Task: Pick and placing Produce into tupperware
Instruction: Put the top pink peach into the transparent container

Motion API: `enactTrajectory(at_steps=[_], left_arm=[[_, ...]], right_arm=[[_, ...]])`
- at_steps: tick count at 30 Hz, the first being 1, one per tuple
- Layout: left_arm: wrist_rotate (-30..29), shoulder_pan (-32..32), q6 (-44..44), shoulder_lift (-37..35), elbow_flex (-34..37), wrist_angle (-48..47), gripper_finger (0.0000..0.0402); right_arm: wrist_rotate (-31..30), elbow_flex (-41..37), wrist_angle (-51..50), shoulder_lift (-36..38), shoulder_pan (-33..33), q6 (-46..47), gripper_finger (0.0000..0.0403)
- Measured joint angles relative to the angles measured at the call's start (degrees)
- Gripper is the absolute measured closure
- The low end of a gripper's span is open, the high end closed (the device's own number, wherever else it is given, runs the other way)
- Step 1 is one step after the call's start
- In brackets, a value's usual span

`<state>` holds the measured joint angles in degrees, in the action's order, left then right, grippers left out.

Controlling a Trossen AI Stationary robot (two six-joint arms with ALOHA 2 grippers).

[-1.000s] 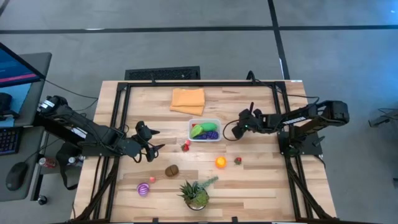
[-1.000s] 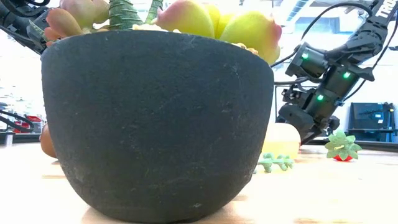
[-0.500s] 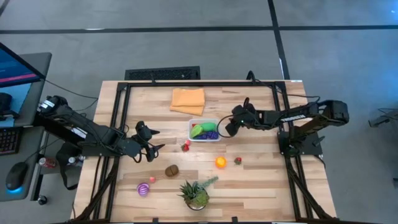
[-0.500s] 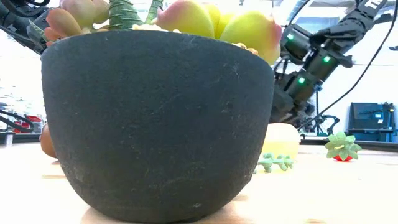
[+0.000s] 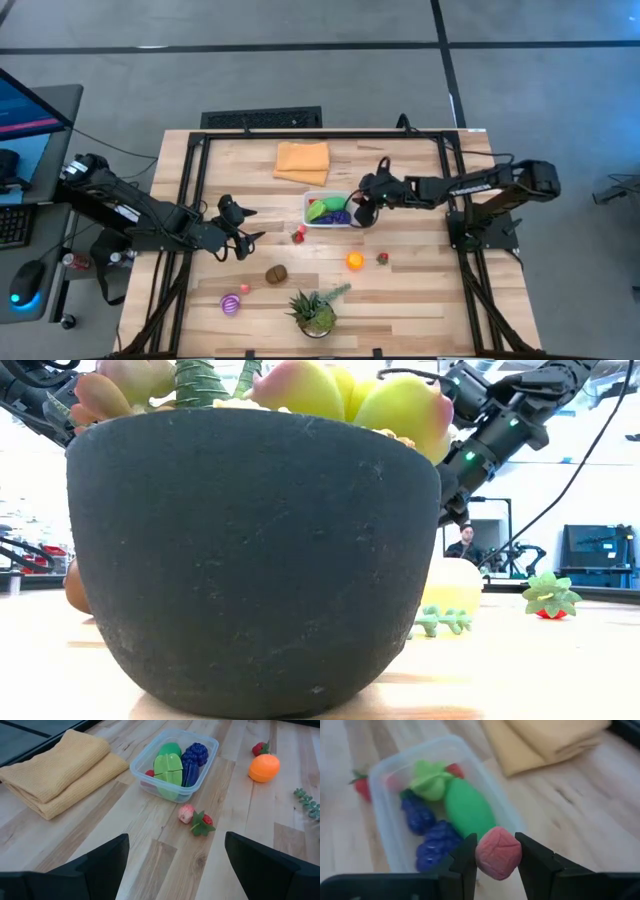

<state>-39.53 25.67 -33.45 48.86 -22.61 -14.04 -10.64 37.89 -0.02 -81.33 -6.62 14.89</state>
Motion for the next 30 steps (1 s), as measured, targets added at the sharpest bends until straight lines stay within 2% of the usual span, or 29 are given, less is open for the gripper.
enactTrajectory(at_steps=[11,30], left_arm=[[-0.22,0.02,0.18,0.00,0.00,0.04,0.0081],[-0.39,0.01,0.29,0.00,0.00,0.26,0.0081]], right_arm=[[0.70,0.07,2.64,-0.53,3.29,-1.54,0.0289],[1.56,0.07,6.50,-0.59,2.25,-1.47,0.0289]])
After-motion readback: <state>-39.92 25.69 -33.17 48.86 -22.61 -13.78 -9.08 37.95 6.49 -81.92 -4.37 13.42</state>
